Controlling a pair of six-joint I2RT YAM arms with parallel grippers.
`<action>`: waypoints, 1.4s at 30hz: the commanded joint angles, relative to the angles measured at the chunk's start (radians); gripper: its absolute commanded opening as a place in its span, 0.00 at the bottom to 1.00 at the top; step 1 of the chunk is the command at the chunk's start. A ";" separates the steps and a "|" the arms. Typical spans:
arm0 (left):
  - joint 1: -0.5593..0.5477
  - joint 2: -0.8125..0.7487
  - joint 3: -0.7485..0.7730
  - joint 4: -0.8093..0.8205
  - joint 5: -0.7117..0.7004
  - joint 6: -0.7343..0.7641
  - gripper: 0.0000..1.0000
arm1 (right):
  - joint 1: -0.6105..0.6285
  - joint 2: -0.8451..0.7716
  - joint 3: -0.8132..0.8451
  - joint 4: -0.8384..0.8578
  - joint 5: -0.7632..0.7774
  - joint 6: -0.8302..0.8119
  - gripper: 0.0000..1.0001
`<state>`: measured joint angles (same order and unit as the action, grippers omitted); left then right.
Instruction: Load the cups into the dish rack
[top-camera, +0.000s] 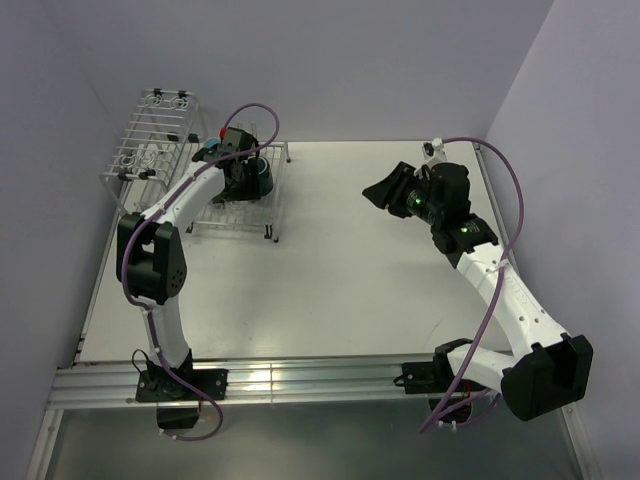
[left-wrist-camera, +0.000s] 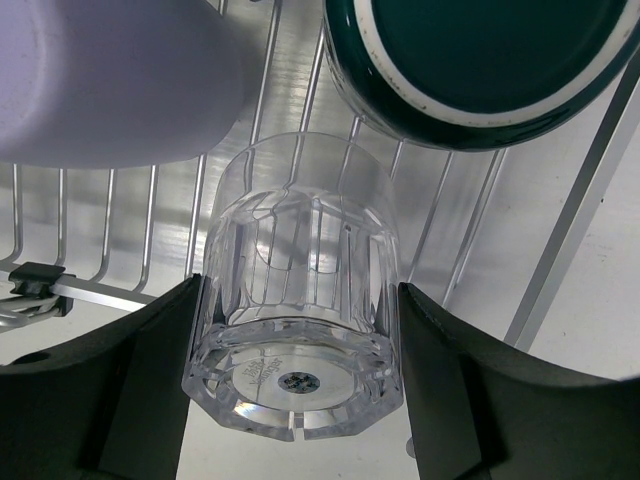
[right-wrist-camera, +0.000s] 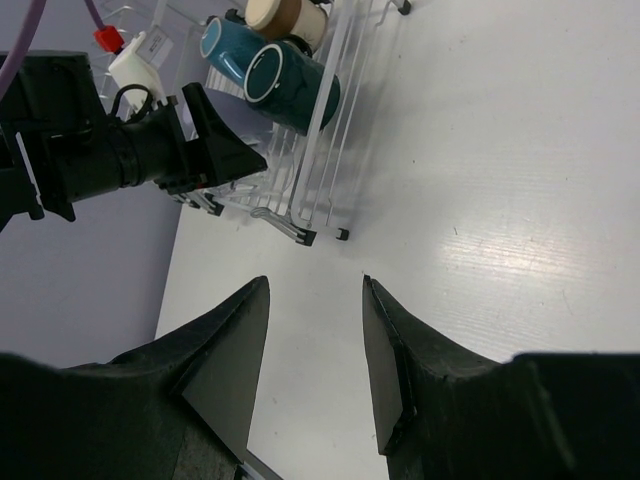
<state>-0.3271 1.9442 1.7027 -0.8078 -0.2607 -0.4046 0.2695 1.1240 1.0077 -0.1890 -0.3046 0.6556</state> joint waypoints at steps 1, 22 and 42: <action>-0.004 -0.004 0.009 0.035 -0.020 0.004 0.64 | -0.006 0.002 0.000 0.016 -0.008 -0.019 0.50; -0.004 -0.019 -0.031 0.070 -0.017 0.013 0.78 | -0.006 0.010 -0.004 0.019 -0.011 -0.019 0.51; -0.006 -0.057 -0.034 0.079 -0.008 0.029 0.82 | -0.006 0.014 0.000 0.014 -0.016 -0.025 0.52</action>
<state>-0.3271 1.9438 1.6703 -0.7460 -0.2676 -0.3985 0.2695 1.1358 1.0054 -0.1890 -0.3149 0.6525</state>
